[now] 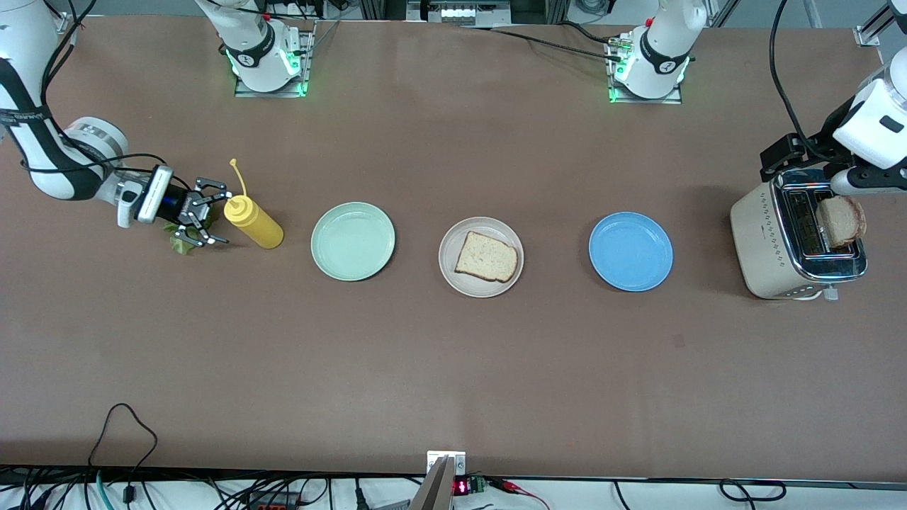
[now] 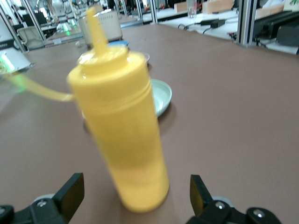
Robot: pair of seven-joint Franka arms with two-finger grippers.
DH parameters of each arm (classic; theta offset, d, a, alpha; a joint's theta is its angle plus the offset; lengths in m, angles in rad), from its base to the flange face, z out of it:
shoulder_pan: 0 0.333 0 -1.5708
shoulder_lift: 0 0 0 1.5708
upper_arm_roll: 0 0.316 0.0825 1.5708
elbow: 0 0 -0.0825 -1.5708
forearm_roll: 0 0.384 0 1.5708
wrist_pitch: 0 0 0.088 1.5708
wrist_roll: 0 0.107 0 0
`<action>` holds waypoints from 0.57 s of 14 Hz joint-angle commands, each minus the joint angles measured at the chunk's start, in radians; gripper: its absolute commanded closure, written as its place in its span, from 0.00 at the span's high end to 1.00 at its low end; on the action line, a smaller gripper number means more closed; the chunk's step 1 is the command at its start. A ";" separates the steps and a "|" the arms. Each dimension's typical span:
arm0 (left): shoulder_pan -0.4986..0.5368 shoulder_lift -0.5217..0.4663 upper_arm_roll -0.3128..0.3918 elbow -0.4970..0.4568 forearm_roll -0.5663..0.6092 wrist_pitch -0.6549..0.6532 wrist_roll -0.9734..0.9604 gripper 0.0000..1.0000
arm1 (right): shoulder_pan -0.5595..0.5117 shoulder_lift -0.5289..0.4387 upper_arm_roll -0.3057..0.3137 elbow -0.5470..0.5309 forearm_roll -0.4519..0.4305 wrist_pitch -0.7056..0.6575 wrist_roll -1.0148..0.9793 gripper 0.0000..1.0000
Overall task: Make sandwich in beige plate with both arms
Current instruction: 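Set the yellow bottle down and open the right gripper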
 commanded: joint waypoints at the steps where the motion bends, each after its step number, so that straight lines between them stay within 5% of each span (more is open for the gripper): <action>1: 0.005 -0.009 0.002 0.010 -0.010 -0.015 0.008 1.00 | -0.014 -0.019 -0.030 -0.006 -0.049 -0.041 -0.013 1.00; 5: 0.005 -0.009 0.000 0.010 -0.010 -0.017 0.008 1.00 | -0.012 -0.077 -0.104 0.024 -0.096 -0.058 0.025 1.00; 8: 0.005 -0.009 0.000 0.010 -0.010 -0.017 0.006 1.00 | -0.011 -0.119 -0.142 0.077 -0.182 -0.084 0.232 1.00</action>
